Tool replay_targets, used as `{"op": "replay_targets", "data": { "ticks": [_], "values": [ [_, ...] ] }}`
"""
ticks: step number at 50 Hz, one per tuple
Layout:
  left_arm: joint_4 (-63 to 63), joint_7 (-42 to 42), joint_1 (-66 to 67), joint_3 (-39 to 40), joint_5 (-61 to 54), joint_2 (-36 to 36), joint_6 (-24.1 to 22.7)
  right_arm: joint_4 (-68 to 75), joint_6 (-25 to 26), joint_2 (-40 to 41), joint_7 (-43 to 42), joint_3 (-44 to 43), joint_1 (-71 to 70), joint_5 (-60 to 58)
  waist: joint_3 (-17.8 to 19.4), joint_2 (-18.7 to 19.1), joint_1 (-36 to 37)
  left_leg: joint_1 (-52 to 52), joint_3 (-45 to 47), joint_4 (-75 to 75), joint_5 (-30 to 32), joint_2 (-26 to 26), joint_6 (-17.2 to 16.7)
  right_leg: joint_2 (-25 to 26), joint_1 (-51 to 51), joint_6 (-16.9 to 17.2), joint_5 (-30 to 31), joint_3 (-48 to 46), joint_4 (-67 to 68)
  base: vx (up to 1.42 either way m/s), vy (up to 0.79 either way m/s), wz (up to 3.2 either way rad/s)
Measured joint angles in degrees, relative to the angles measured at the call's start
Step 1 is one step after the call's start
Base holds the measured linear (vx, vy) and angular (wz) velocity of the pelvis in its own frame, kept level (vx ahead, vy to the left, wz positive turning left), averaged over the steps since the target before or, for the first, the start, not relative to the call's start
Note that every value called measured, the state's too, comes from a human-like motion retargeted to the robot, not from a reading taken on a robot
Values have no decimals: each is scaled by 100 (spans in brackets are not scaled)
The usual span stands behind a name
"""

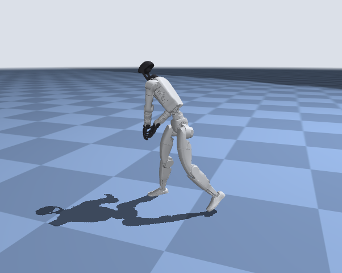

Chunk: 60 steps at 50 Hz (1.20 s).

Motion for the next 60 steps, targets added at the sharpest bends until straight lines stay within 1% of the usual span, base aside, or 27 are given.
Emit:
{"op": "replay_targets", "data": {
  "ticks": [2,3,5,8,11,14,15,17,20,23,25,27,30,32,34,35,37,38,40,42,45,48,50,53,55,58,60],
  "values": [
    [388,262,353,130,-244,77,21,453,29,462,-35,288,-25,221,-177,202,523,3,332,-292,-182,208,60,-161,159,-61,-115,-449,225,-15,16,208],
    [531,358,457,209,-386,144,39,658,55,694,-120,406,-79,194,-350,309,815,-12,491,-423,-244,287,94,-263,241,-53,-149,-704,325,-14,19,234],
    [677,296,473,502,-551,293,197,967,304,1037,-311,530,-275,-306,-778,574,1444,-70,696,-646,-344,396,167,-472,449,-43,-159,-1275,472,-13,24,255],
    [612,324,-98,654,-1266,567,173,1237,365,1195,-469,458,-1135,-170,-1491,717,2459,-230,649,-945,-517,384,234,-771,843,195,28,-2161,555,-11,33,266],
    [387,496,-1047,962,-1631,680,215,1423,492,901,-408,176,-2310,63,-2111,738,3389,-334,321,-1350,-719,250,177,-965,1212,335,327,-2860,635,-6,43,230],
    [-87,828,-2039,1253,-1676,907,203,1350,691,347,-171,9,-3548,430,-2554,664,4180,-358,-12,-1708,-787,43,187,-1133,1428,245,639,-3274,769,-2,46,158],
    [-282,952,-2353,1327,-1663,1023,190,1244,731,150,-66,-9,-3944,669,-2670,627,4422,-358,-108,-1804,-776,-37,227,-1189,1464,170,734,-3359,819,1,45,111],
    [-653,1211,-2929,1379,-1592,1325,112,966,592,-265,142,96,-4701,1410,-2851,546,4851,-357,-249,-1943,-732,-193,322,-1266,1466,-11,867,-3411,912,2,42,86],
    [-1090,1569,-3688,1464,-1488,1723,-8,715,523,-684,262,374,-5799,1714,-3001,431,5354,-342,-407,-2068,-702,-380,397,-1250,1419,-146,932,-3258,1033,5,37,63],
    [-1396,1709,-4261,1517,-1470,2127,-91,808,774,-833,369,657,-6778,1191,-3005,356,5570,-278,-581,-2173,-696,-497,396,-1041,1357,-93,776,-2825,1187,8,28,55],
    [-1522,1662,-4526,1531,-1456,2350,-110,1099,1170,-824,441,809,-7317,211,-2972,301,5572,-189,-714,-2281,-679,-550,370,-799,1323,-15,524,-2395,1290,10,20,58],
    [-1565,1518,-4694,1486,-1433,2528,-99,1405,1448,-756,591,856,-7663,-594,-2948,220,5460,-70,-871,-2423,-663,-590,315,-412,1281,77,101,-1747,1358,10,14,65],
    [-1483,1216,-4827,1399,-1331,2614,99,1640,1547,-626,714,768,-7817,-951,-2957,22,5203,131,-1118,-2637,-666,-658,199,338,1201,156,-679,-632,1415,8,8,65],
    [-1467,1151,-4800,1406,-1437,2556,-7,1681,1468,-613,703,807,-7775,-1005,-2988,-160,5151,203,-1164,-2720,-668,-747,156,646,1124,347,-936,-330,1376,4,2,36],
    [-1449,1021,-4790,1390,-1502,2575,32,1682,1537,-597,774,862,-7715,-1084,-3012,-322,5082,224,-1200,-2762,-662,-850,218,778,1039,246,-1066,-465,1355,4,2,20],
    [-1528,982,-4747,1333,-1547,2693,-31,1658,1521,-605,843,896,-7696,-1011,-3010,-348,5048,217,-1209,-2767,-653,-881,244,781,1017,143,-1108,-664,1346,0,0,0],
    [-1528,900,-4652,1372,-1568,2661,-14,1621,1466,-606,858,923,-7562,-1005,-3044,-426,5030,205,-1207,-2765,-653,-913,268,705,1095,29,-1197,-1186,1235,0,0,0],
    [-1534,851,-4584,1398,-1566,2627,-30,1584,1418,-620,872,934,-7465,-1029,-3056,-461,5029,187,-1207,-2755,-651,-934,284,643,1163,36,-1224,-1429,1147,0,0,0],
    [-1566,790,-4355,1505,-1517,2502,-126,1423,1290,-646,874,895,-7145,-1139,-3070,-516,5041,186,-1215,-2746,-657,-981,300,538,1330,221,-1209,-1680,921,1,-3,2],
    [-1763,780,-3845,1650,-1350,2417,-273,1057,1163,-597,819,694,-6579,-1309,-3090,-488,5064,265,-1201,-2790,-692,-956,304,550,1456,328,-1206,-1630,741,4,-7,-14],
    [-2246,1117,-2799,2103,-1351,2146,-648,313,1138,-394,769,344,-5638,-1726,-3115,-421,5140,336,-1074,-2857,-743,-871,353,646,1432,294,-1103,-1444,635,1,-8,-47],
    [-3117,1370,-1197,2792,-1384,1794,-1284,-678,1018,-120,930,188,-4544,-2258,-3113,-387,5093,249,-895,-2830,-804,-822,454,720,1291,228,-1066,-1271,527,-6,-7,-61],
    [-3840,1347,102,3318,-1462,1588,-1621,-1364,1030,32,1188,355,-3820,-2904,-3030,-344,4940,100,-792,-2720,-821,-843,612,718,1167,141,-1024,-1133,432,-10,-3,-59],
    [-4489,1298,1869,3800,-1774,1215,-1892,-2105,1112,-23,1602,1002,-2886,-4014,-2672,-340,4625,-239,-594,-2354,-753,-975,842,602,958,87,-923,-921,330,-14,0,-50],
    [-4601,1276,2852,3826,-2118,1014,-1959,-2378,1190,-227,1826,1485,-2291,-4516,-2332,-373,4421,-465,-358,-2054,-698,-1056,868,491,842,109,-840,-804,296,-15,3,-38],
    [-4504,939,3982,3468,-2757,970,-1841,-2443,1371,-626,2176,1912,-1353,-4547,-1776,-459,4134,-648,99,-1727,-818,-1038,740,319,753,227,-721,-720,280,-12,7,-15],
    [-4470,568,4537,3156,-3123,1090,-1676,-2419,1486,-833,2423,1928,-729,-4329,-1457,-535,3919,-671,365,-1608,-992,-920,676,208,727,325,-670,-741,286,-9,11,17]
  ]
}}
